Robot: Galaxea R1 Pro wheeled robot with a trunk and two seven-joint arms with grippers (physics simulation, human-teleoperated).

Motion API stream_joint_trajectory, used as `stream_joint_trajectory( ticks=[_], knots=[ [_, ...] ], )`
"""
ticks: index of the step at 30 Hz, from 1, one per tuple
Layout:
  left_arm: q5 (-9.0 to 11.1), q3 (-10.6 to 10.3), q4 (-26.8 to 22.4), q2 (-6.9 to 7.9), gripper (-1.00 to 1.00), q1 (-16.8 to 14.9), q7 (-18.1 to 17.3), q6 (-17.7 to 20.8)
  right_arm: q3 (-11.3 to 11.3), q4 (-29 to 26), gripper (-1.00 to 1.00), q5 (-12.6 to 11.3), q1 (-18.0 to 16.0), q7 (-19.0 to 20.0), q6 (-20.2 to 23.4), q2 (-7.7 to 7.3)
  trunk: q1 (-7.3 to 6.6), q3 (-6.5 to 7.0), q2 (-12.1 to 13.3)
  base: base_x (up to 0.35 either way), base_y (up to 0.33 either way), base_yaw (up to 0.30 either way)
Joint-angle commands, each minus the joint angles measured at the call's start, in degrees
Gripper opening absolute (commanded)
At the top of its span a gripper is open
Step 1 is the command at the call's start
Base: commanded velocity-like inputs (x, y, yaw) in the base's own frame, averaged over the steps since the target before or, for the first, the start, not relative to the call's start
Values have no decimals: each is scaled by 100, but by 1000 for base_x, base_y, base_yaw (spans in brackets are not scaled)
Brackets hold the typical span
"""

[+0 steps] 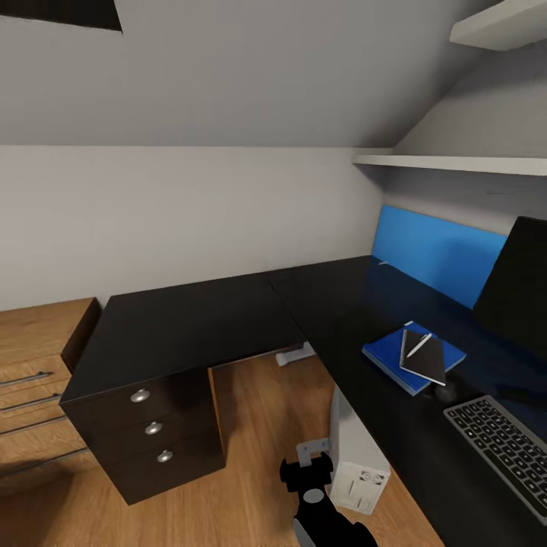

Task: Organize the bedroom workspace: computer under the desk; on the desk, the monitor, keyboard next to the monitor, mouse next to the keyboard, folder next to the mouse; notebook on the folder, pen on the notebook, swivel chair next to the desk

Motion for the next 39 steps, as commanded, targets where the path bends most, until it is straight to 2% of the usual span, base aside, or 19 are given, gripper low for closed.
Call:
stream_joint_trajectory(
  ticks=[1, 6, 8, 12, 18, 20, 21, 24, 25, 26, 27, 32, 39],
  knots=[
    [47, -35, -9, 10, 100, -1, 44, -20, 31, 10, 100, -17, -5, -33, 33, 0, -22, 14, 37, -33, 0, 0],
    [51, -44, -15, 7, 100, -1, 45, -5, 83, 100, 100, 55, -6, 34, 30, 0, -132, 103, 238, -14, 0, 0],
    [55, -48, -12, 6, 100, 0, 49, 1, 262, 142, 100, 205, -6, 211, 27, 0, -176, 139, 318, -5, 0, 0],
    [60, -34, -13, 10, 100, -1, 52, 9, 440, 176, 100, 309, -6, 349, 22, 0, -264, 211, 478, -2, 0, 0],
    [71, -23, 10, 5, 100, -2, 53, 182, 513, 298, 100, 341, -6, 417, -223, 0, -396, 319, 719, 0, 0, 0],
    [69, -21, 13, 4, 100, -3, 58, 329, 499, 401, 100, 338, -6, 424, -490, 0, -440, 355, 799, 0, 0, 0],
    [68, -20, 16, 4, 100, -3, 66, 603, 448, 707, 100, 331, -6, 422, -1063, 0, -462, 373, 839, 0, 0, 0],
    [67, -19, 17, 2, 100, -3, 68, 882, 309, 1218, 100, 294, -6, 419, -1768, 0, -527, 426, 960, 0, 0, 0],
    [67, -19, 18, -1, 100, -4, 66, 1024, 183, 1619, 100, 249, -6, 419, -2240, 0, -549, 444, 1000, 0, 0, 0],
    [67, -19, 18, -2, 100, -4, 66, 1075, 123, 1822, 100, 226, -6, 419, -2459, 0, -571, 462, 1040, 0, 0, 0],
    [66, -19, 18, -7, 100, -4, 64, 1175, -1, 2412, 100, 179, -3, 431, -2988, 0, -593, 480, 1080, 0, 0, 0],
    [62, -19, 18, -7, 100, -4, 63, 1246, -85, 3103, 100, 160, 7, 456, -3425, 0, -703, 570, 1280, 0, 0, 0],
    [51, -20, 18, -14, 100, -4, 62, 1269, -149, 3512, 100, 146, 44, 464, -3683, 0, -857, 696, 1561, 0, 0, 0]
  ],
)
